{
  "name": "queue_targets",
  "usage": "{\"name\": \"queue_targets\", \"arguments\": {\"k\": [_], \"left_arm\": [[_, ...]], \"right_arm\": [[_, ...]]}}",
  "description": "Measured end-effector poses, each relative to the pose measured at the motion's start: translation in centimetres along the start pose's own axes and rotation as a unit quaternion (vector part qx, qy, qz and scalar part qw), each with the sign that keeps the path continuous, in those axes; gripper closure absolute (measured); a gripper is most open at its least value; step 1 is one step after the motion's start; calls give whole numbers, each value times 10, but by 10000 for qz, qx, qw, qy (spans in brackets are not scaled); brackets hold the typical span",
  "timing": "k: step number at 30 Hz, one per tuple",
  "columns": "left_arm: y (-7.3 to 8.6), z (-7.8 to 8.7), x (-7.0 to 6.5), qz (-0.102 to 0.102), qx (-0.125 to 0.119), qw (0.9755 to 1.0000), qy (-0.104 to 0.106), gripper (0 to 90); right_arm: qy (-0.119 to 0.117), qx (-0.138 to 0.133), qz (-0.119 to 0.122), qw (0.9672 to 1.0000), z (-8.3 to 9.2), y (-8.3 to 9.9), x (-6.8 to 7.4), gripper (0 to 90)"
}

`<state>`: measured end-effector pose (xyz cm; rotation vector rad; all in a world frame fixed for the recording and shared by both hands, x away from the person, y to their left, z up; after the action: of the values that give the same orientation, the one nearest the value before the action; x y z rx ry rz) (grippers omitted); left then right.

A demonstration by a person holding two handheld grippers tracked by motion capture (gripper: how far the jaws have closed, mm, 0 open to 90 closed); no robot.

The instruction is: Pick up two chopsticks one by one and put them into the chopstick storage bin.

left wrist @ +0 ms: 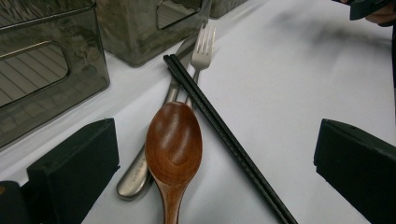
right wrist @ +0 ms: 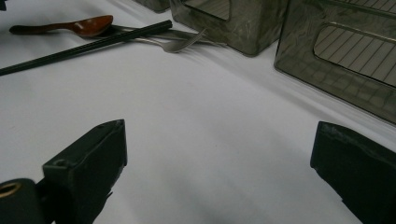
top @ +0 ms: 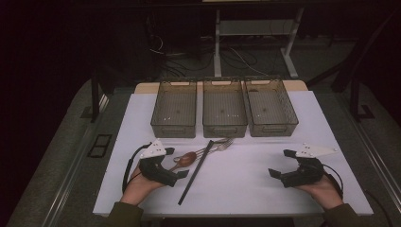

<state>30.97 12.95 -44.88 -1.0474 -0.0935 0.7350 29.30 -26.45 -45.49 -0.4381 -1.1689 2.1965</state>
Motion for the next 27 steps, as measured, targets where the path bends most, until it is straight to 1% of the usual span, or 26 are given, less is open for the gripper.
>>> {"name": "queue_targets", "arguments": {"k": [4, 7, 11, 14, 15, 20, 22, 27], "left_arm": [[0, 0, 1, 26, 10, 10000, -26, 0], [-1, 0, 1, 64, -3, 10000, -51, 0], [-1, 0, -1, 61, -6, 9999, -80, 0], [0, 0, -1, 46, -2, 9999, -106, 0], [1, 0, -2, 15, 45, 9999, -110, 0], [0, 0, -4, 12, 3, 10000, -87, 0], [0, -1, -6, -11, 23, 10000, -72, 0], [0, -4, -7, 30, 48, 10000, -55, 8]], "right_arm": [[5, 0, -27, 10000, 2, 1, -1, 32], [-52, -9, -65, 10000, 2, 2, 0, 32], [-108, -39, -99, 9999, 3, 2, 1, 32], [-125, -5, -71, 9999, 2, 2, 2, 32], [-136, -13, -80, 9999, 2, 2, 2, 32], [-124, -31, -68, 9999, 4, 1, 4, 32], [-126, -36, -66, 9999, 5, 2, 4, 32], [-122, -35, -65, 9999, 5, 3, 4, 32]]}}
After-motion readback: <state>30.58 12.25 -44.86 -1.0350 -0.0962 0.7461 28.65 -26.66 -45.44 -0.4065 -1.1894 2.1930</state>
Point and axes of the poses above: each handheld gripper's, and its own axes: z roughly backward along the jaws, y roughly out of its underside, x roughly to its left, the point moved 5 cm from there along -z, roughly forward along the jaws, and after that the axes turned 9 degrees about z, right-handed, at the moved point
